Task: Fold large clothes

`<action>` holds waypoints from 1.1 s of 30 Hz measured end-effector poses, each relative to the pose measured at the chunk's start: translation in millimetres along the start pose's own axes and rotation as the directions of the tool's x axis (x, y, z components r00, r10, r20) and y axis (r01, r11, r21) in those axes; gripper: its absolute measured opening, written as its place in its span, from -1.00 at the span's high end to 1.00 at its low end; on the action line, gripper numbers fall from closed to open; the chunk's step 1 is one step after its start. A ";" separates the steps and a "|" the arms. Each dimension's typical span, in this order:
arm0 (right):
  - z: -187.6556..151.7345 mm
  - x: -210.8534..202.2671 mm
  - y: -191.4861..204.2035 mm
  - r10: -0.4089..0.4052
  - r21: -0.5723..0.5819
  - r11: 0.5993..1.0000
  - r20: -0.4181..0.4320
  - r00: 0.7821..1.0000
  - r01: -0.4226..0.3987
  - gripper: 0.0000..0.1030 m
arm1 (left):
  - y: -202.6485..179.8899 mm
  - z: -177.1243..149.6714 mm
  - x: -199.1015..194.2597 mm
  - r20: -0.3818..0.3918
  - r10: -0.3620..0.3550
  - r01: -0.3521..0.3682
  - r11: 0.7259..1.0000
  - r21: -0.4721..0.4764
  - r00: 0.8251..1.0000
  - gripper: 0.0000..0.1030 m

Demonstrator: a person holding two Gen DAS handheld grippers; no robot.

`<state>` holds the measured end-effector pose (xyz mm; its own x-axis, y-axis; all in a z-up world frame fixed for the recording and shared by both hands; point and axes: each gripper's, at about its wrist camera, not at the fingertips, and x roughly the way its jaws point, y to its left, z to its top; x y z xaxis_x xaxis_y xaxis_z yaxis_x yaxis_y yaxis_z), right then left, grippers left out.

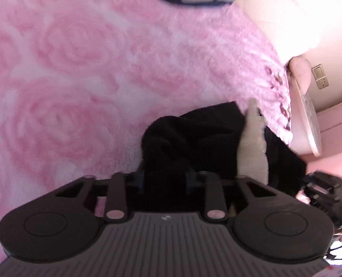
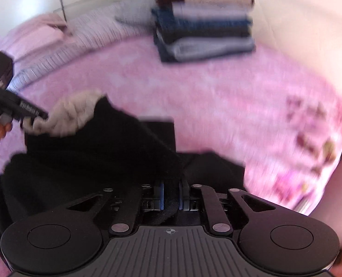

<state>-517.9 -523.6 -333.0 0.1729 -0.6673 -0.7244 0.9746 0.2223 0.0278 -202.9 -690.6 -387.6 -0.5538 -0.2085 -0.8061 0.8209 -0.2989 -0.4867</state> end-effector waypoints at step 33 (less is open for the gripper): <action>182.0 -300.3 204.8 0.602 -0.605 0.745 0.432 0.671 -0.280 0.86 | -85.4 -312.6 -411.4 0.449 0.720 -0.478 0.690 -0.543 0.529 0.17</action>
<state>-344.2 -407.1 15.5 0.7647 -0.6209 -0.1722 0.5918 0.7825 -0.1934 -1.5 -288.2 -119.6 0.2350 -0.7437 -0.6259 0.9071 0.3991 -0.1336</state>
